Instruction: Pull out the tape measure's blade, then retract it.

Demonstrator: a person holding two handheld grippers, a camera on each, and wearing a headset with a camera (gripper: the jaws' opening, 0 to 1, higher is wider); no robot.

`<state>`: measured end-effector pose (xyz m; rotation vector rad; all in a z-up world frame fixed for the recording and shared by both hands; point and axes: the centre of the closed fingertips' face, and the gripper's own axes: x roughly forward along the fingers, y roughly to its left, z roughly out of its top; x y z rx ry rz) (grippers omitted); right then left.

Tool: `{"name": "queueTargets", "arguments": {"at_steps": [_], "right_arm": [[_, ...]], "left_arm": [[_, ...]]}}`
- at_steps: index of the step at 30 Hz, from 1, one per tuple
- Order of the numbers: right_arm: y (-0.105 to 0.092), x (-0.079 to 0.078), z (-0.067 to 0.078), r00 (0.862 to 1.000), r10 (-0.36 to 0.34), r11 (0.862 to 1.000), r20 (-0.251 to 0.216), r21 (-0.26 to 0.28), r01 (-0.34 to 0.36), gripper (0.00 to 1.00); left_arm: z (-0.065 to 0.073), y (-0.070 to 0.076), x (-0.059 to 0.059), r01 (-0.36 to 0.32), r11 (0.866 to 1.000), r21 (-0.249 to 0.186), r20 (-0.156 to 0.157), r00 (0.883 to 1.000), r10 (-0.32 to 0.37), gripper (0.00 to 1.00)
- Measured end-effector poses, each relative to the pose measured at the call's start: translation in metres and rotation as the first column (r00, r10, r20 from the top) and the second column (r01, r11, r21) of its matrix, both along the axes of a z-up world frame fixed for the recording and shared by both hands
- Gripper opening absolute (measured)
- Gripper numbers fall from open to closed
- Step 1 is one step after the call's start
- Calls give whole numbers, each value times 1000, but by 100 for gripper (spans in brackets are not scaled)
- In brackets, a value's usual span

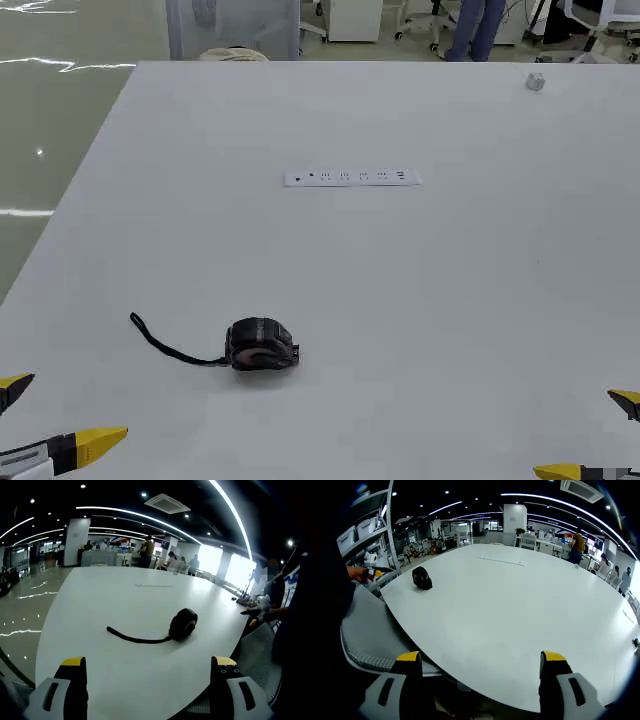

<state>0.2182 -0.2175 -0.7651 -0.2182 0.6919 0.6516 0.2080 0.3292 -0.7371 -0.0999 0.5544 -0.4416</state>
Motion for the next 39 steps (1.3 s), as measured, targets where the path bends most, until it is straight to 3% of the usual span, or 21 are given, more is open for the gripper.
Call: {"name": "queueTargets", "arguments": {"at_steps": [39], "right_arm": [[-3, 1, 3, 1000, 6, 1000, 3, -10, -6, 100]], "left_arm": [[3, 0, 1, 4, 1000, -2, 2, 1000, -4, 100]]}}
